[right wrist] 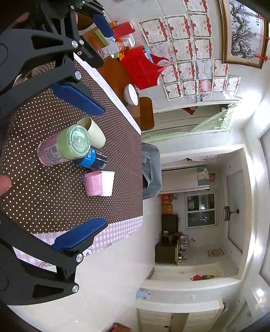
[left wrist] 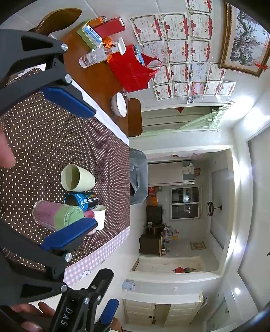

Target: Flip cup upside down

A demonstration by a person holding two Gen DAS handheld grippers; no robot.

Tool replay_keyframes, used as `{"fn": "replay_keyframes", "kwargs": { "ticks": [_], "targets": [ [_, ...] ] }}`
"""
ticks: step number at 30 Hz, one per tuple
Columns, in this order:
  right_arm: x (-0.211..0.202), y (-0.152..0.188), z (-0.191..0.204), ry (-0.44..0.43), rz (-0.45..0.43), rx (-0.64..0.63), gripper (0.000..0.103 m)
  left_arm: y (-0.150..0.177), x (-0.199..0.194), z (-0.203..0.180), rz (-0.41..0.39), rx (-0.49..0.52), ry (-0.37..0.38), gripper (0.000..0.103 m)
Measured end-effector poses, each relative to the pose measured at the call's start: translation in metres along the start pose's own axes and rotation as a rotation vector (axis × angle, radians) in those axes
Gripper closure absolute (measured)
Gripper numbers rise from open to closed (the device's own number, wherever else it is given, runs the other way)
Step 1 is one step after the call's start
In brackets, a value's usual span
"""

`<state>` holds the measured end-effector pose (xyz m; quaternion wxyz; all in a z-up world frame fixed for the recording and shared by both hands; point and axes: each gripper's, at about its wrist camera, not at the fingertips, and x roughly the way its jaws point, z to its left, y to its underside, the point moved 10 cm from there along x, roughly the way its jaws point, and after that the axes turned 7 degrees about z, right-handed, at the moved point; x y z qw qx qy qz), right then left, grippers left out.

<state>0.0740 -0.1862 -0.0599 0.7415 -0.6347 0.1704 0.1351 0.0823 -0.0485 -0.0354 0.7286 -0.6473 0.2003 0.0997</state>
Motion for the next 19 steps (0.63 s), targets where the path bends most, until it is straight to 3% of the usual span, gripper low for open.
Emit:
{"fn": "replay_keyframes", "kwargs": {
  "ticks": [19],
  "targets": [
    [0.0023, 0.0024, 0.0061, -0.021, 0.016, -0.001, 0.006, 0.0004, 0.0037, 0.0056, 0.001, -0.01, -0.028, 0.008]
  ]
}}
